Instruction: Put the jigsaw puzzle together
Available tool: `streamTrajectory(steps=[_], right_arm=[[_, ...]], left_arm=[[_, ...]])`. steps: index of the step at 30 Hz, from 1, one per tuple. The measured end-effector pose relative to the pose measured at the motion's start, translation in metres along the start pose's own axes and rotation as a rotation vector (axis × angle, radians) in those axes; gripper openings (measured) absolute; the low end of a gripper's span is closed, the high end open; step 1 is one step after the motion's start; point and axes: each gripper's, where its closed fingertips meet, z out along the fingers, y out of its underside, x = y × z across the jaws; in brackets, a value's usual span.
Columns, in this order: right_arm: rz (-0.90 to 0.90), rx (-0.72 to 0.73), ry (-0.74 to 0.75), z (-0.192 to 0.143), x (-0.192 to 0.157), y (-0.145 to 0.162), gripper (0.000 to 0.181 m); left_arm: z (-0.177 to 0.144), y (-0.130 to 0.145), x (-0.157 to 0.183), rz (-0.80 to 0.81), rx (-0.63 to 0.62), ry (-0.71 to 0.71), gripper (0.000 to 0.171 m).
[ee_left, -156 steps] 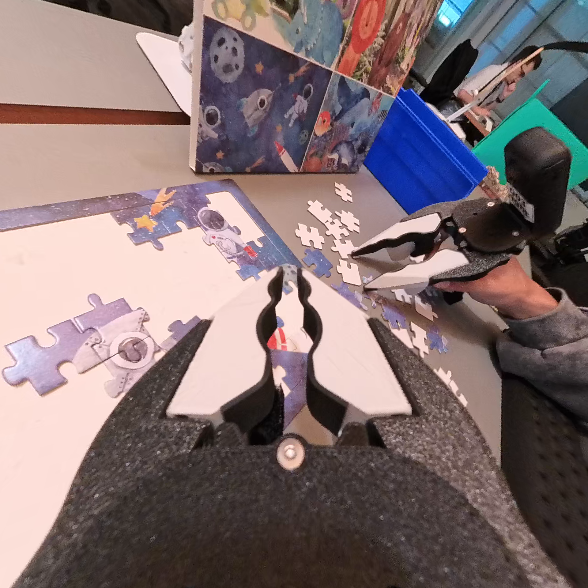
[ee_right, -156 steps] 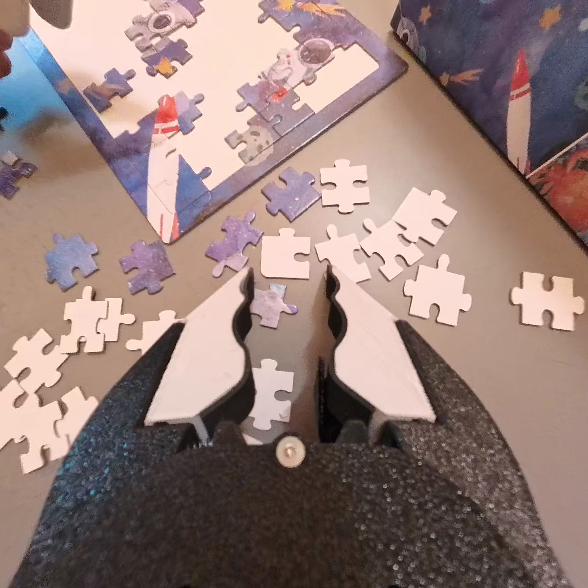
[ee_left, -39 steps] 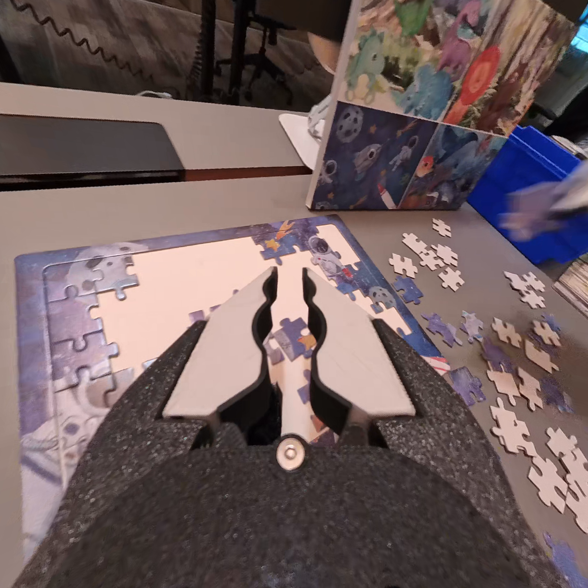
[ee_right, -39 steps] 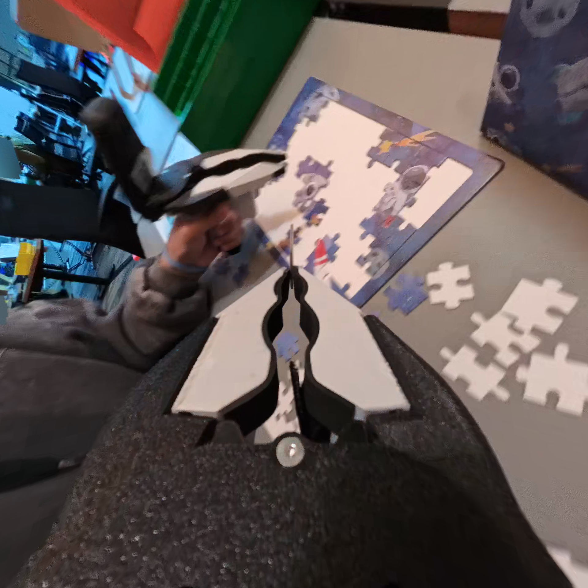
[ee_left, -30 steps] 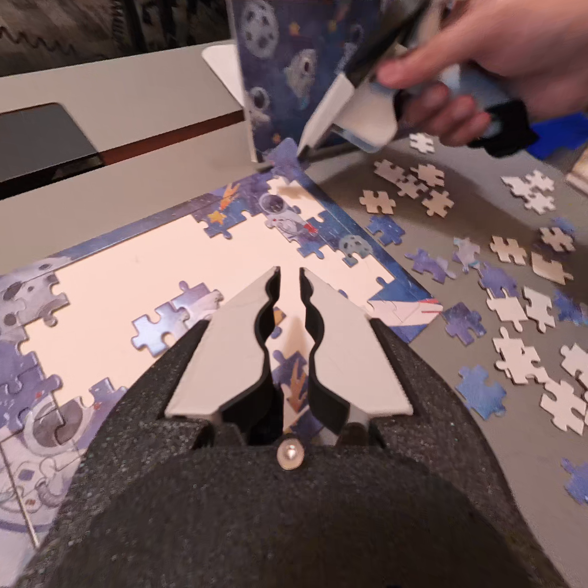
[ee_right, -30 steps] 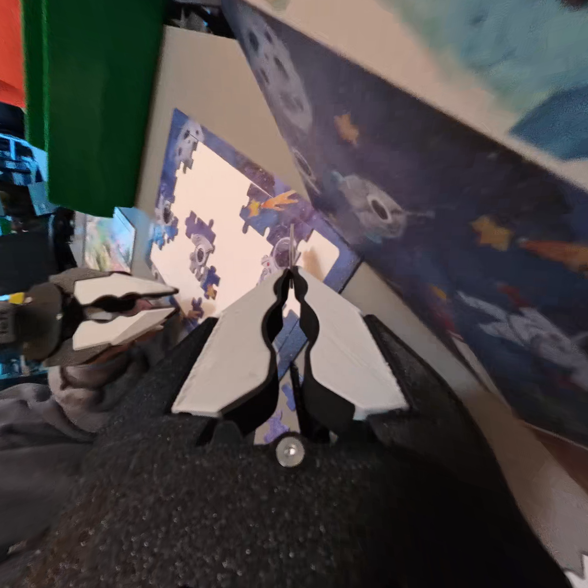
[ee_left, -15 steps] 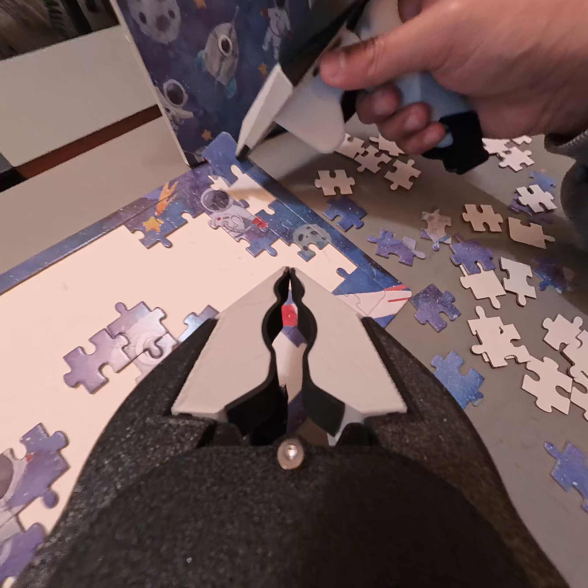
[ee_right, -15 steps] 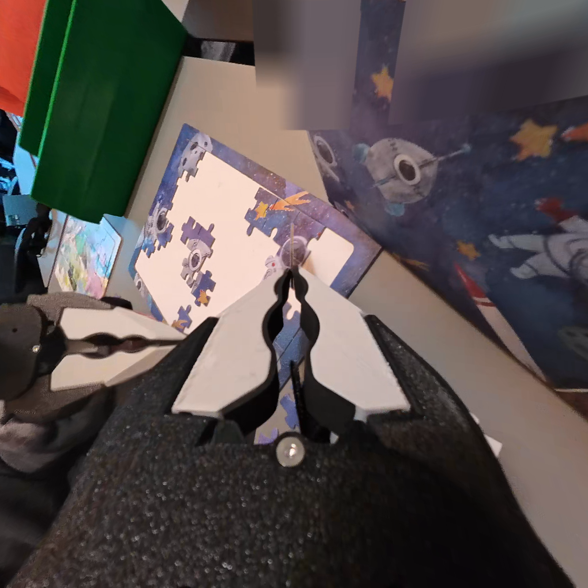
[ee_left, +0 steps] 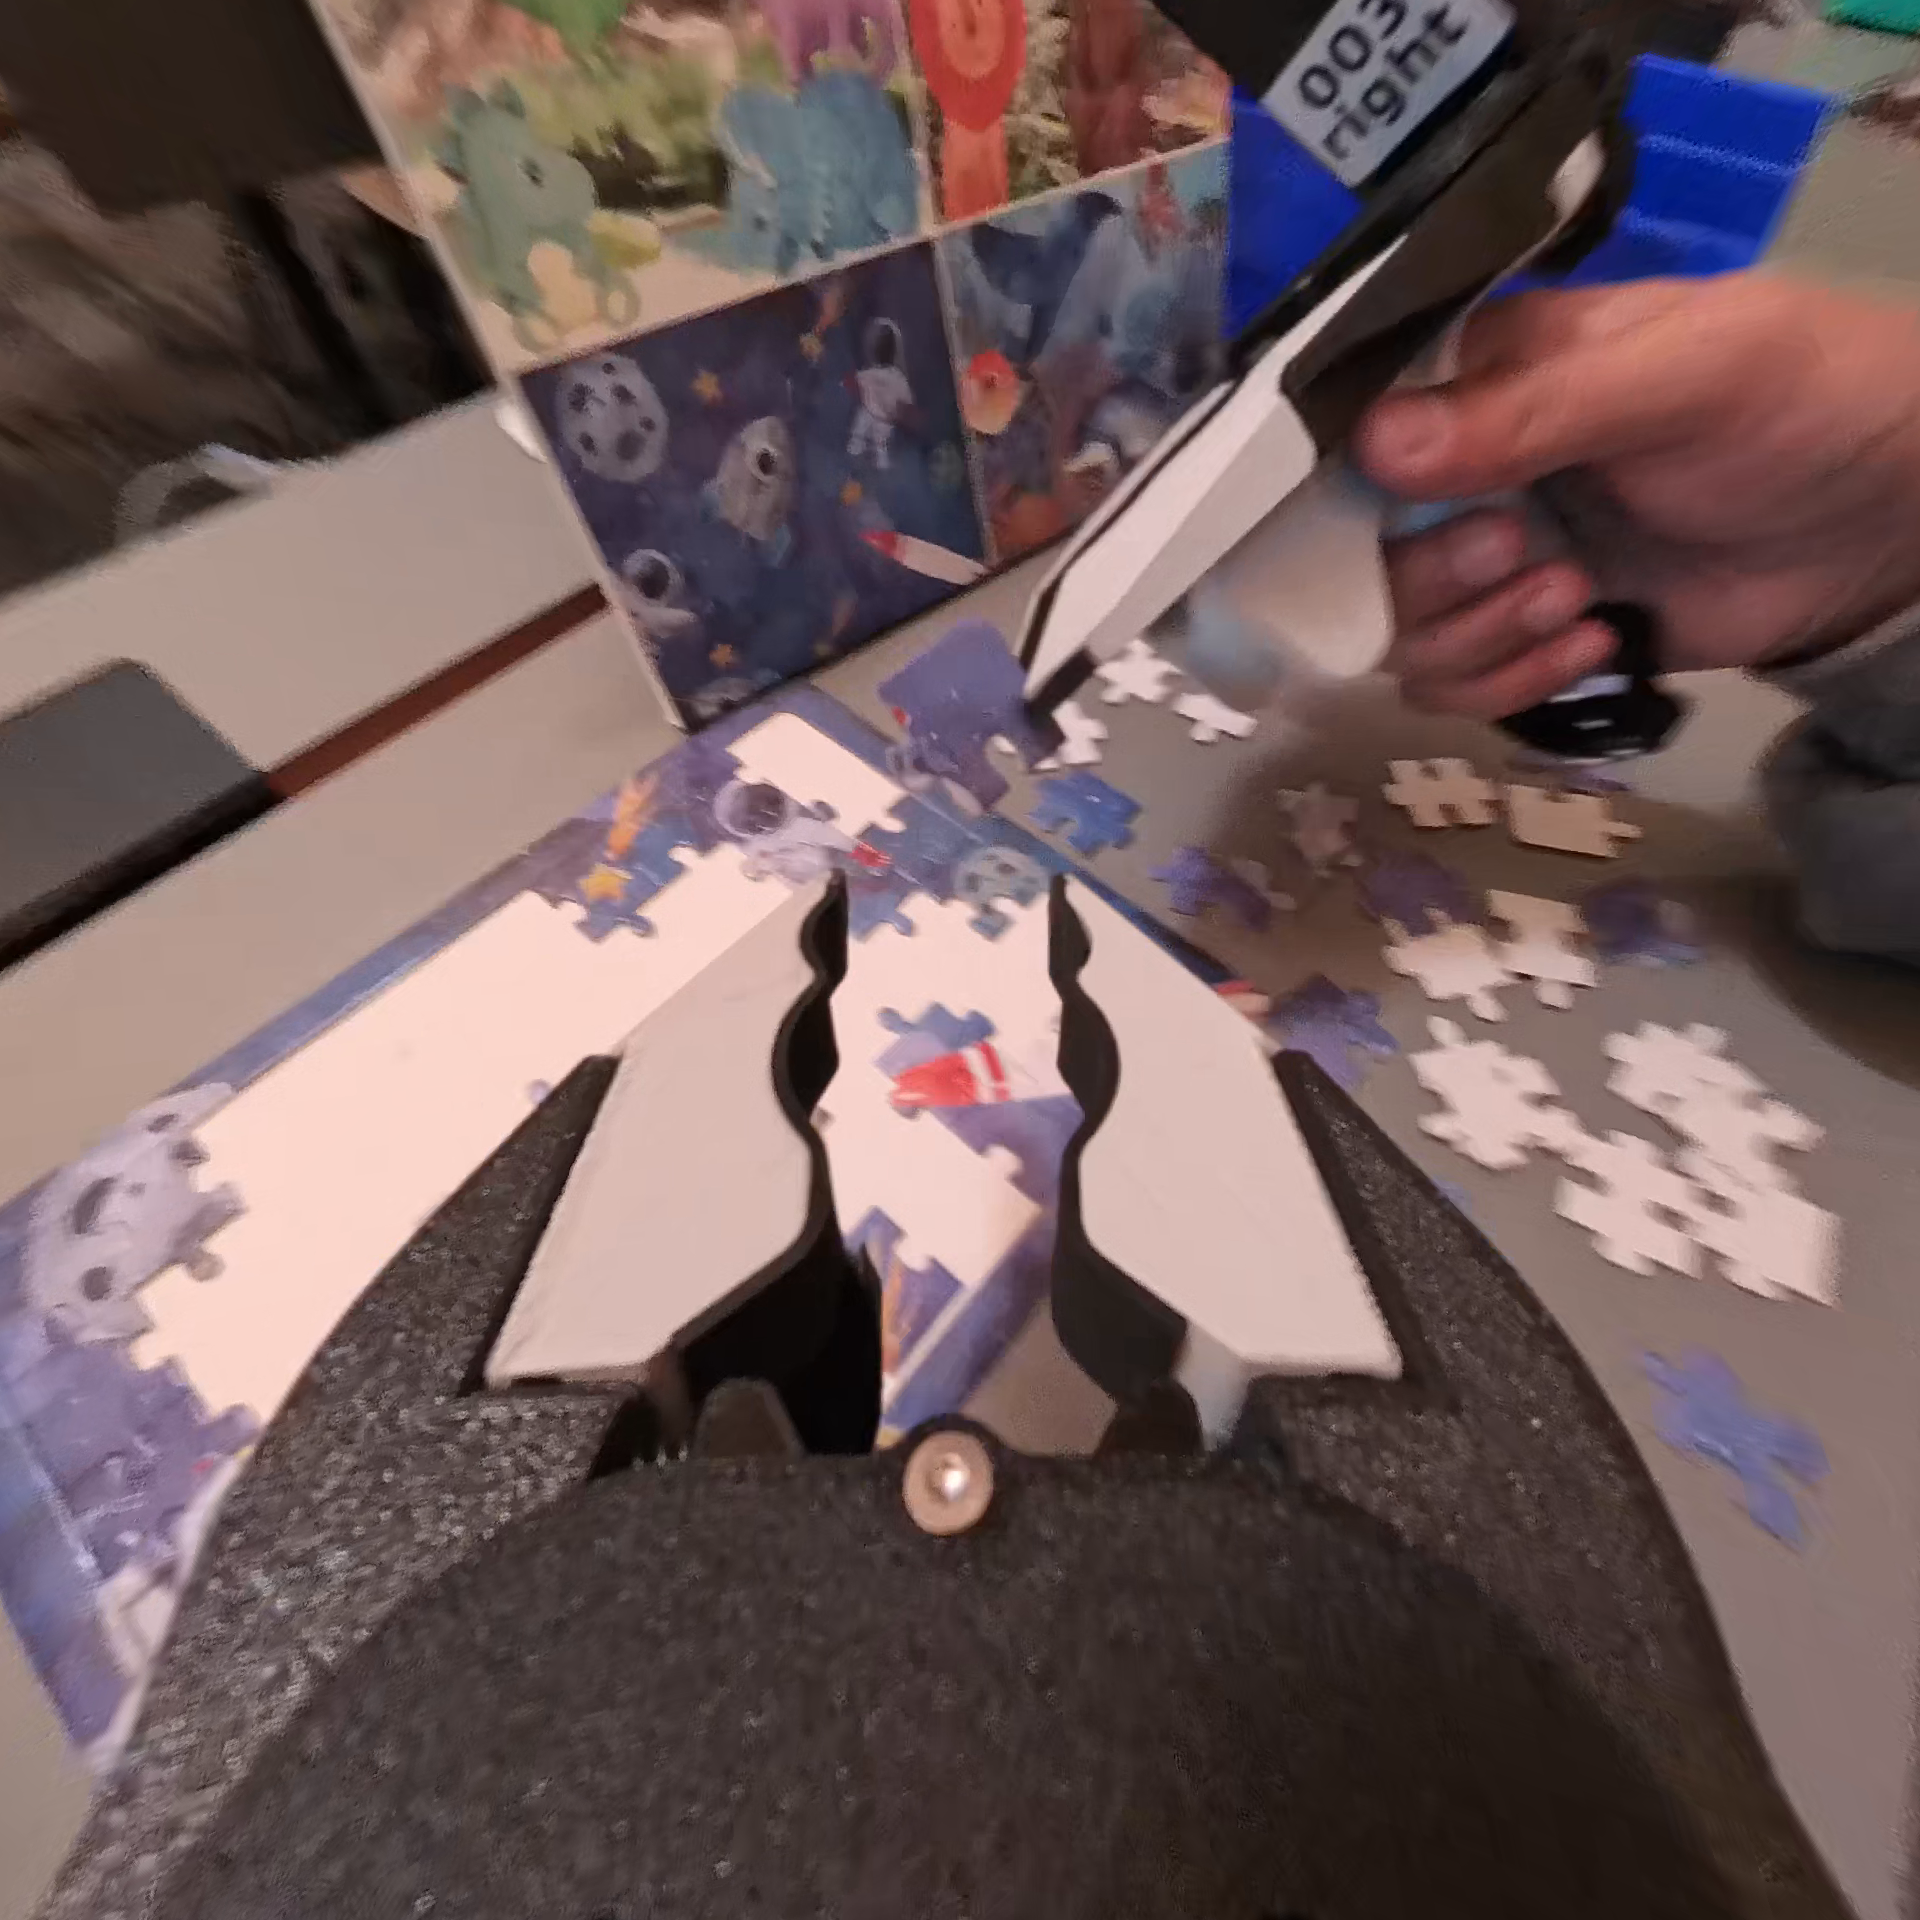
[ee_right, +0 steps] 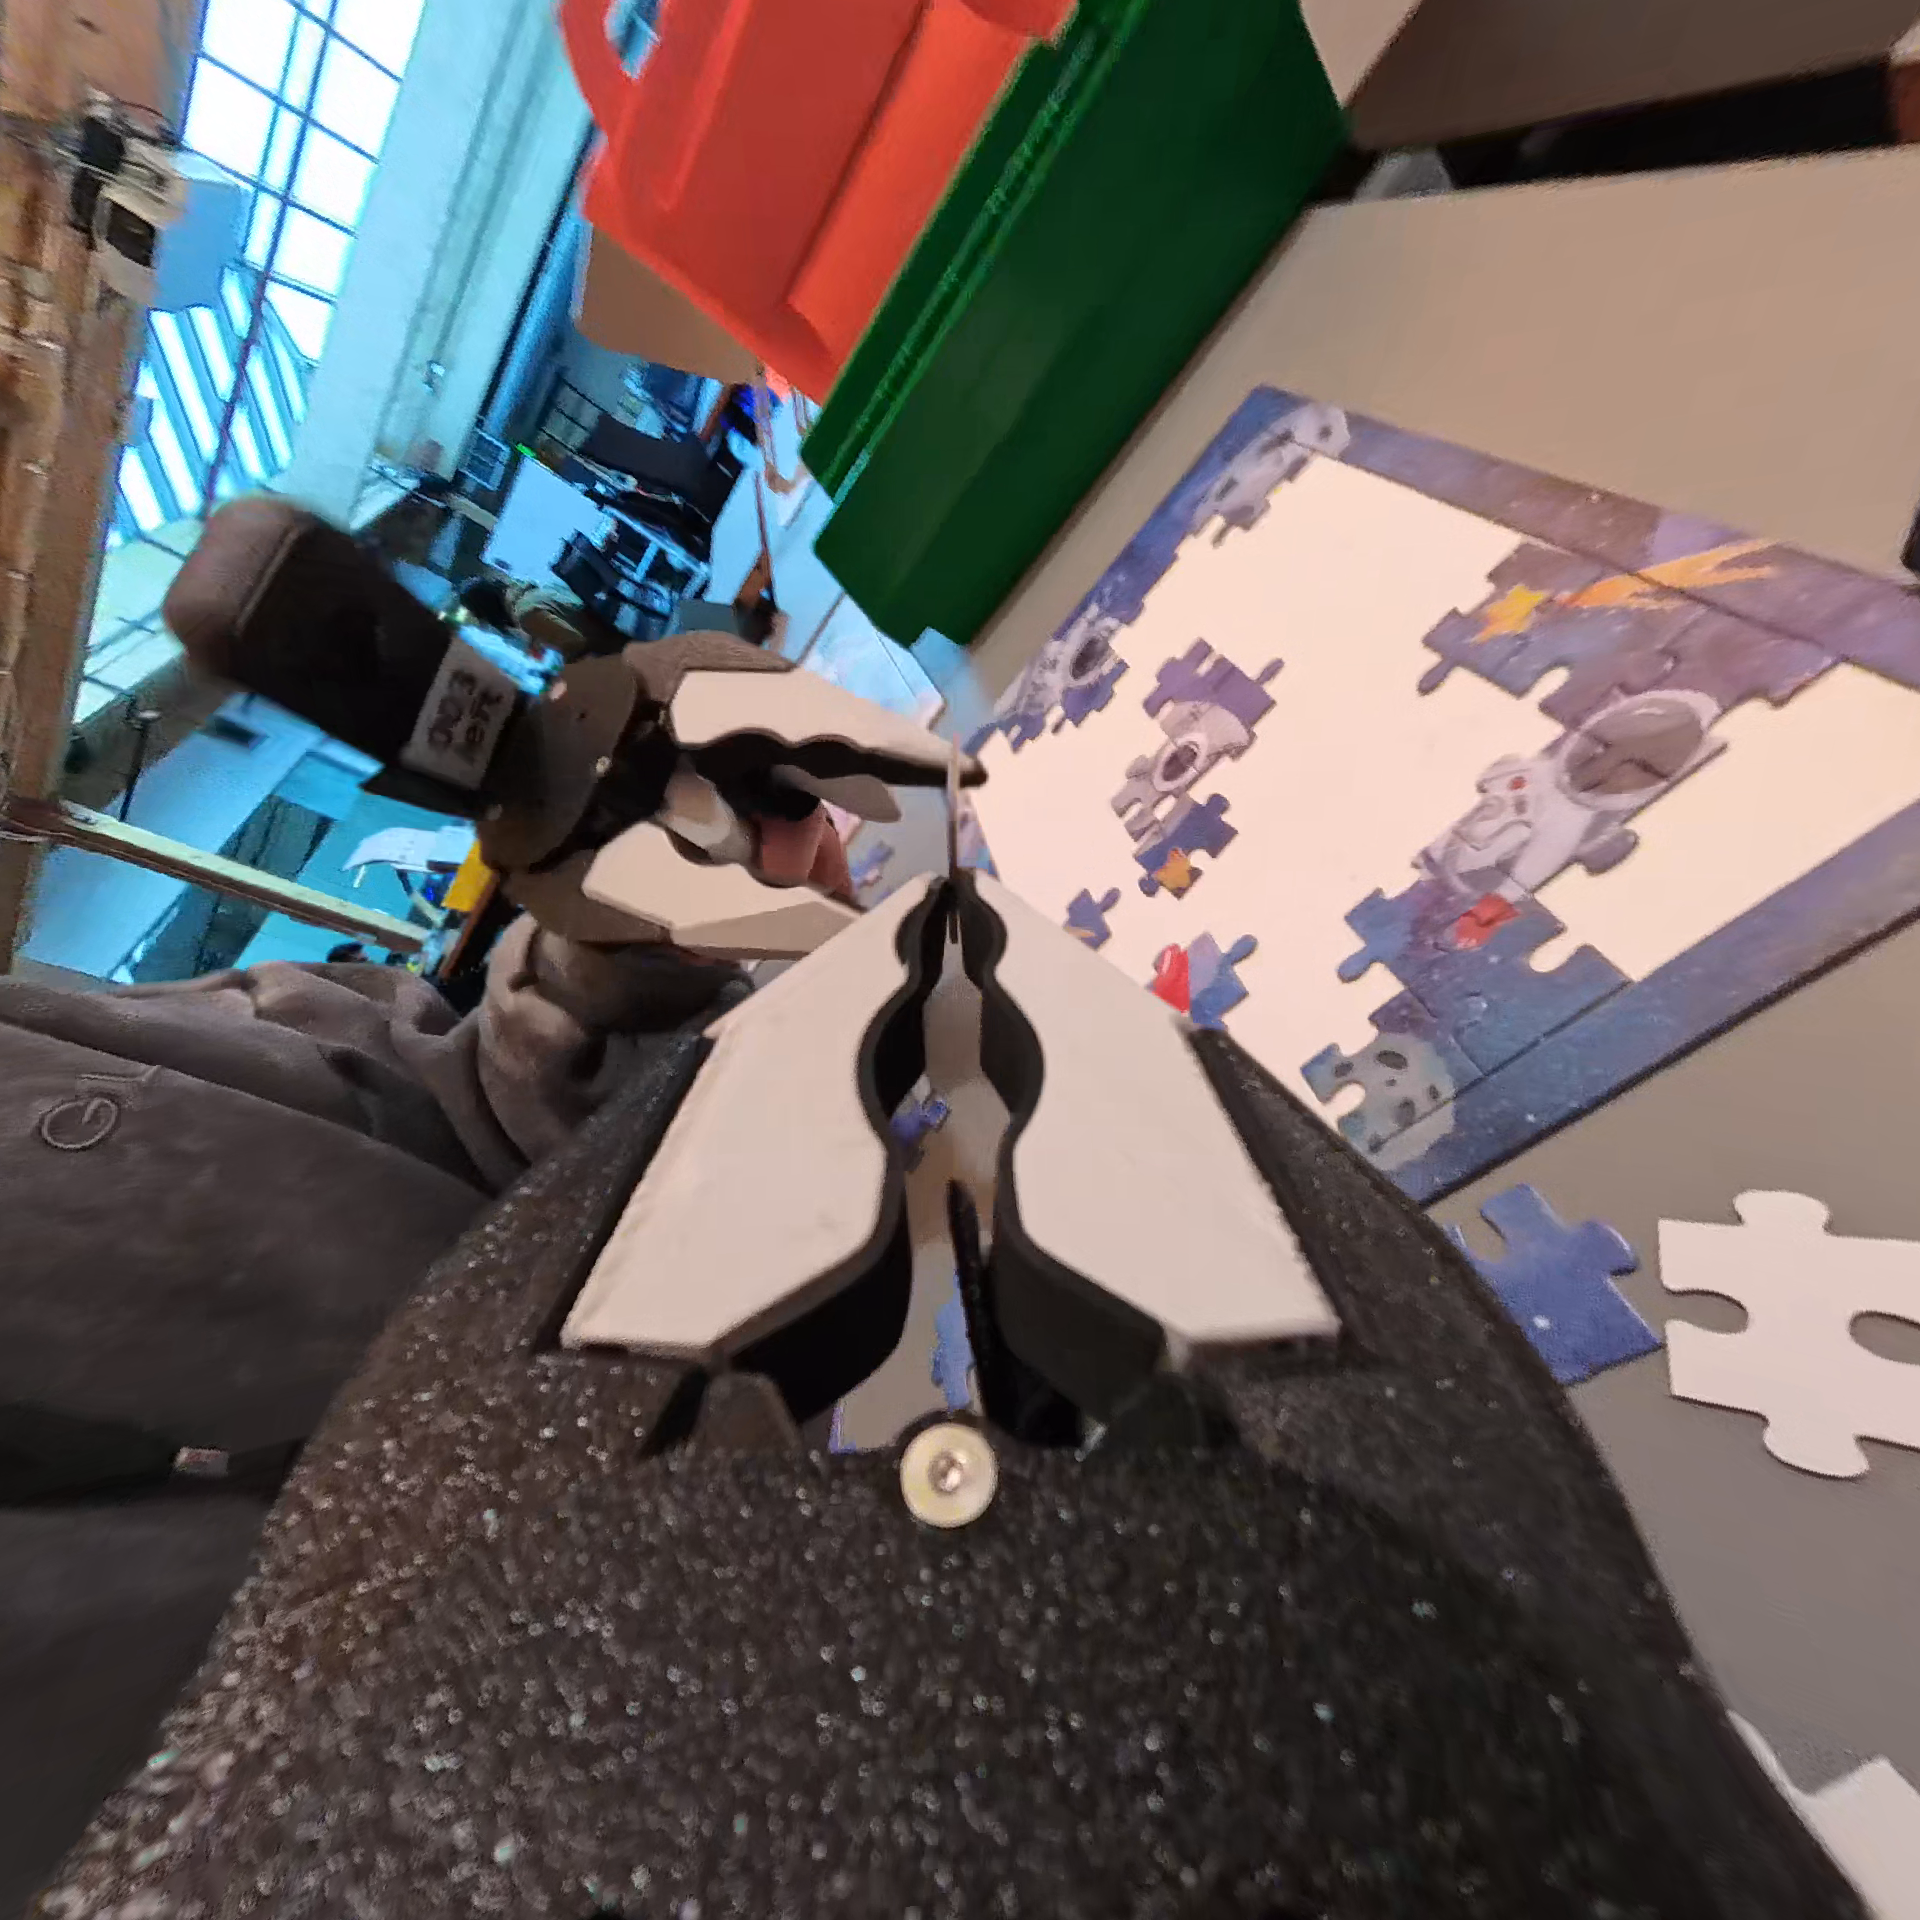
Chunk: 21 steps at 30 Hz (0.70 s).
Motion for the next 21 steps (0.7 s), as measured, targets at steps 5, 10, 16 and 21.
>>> streamTrajectory(steps=[5, 10, 16, 21], right_arm=[[-0.106, 0.028, -0.087, -0.012, -0.026, 0.005, 0.002], [-0.126, 0.081, -0.189, -0.024, -0.050, -0.001, 0.002], [-0.105, 0.071, -0.240, -0.028, -0.056, 0.002, 0.002], [-0.106, 0.103, -0.134, -0.031, -0.030, -0.002, 0.009]], left_arm=[[-0.023, -0.029, 0.005, -0.382, -0.045, 0.244, 0.033], [-0.027, -0.052, 0.023, -0.534, -0.043, 0.461, 0.025], [-0.018, -0.055, 0.039, -0.527, -0.040, 0.559, 0.003], [0.000, -0.041, 0.025, -0.544, -0.106, 0.517, 0.001]])
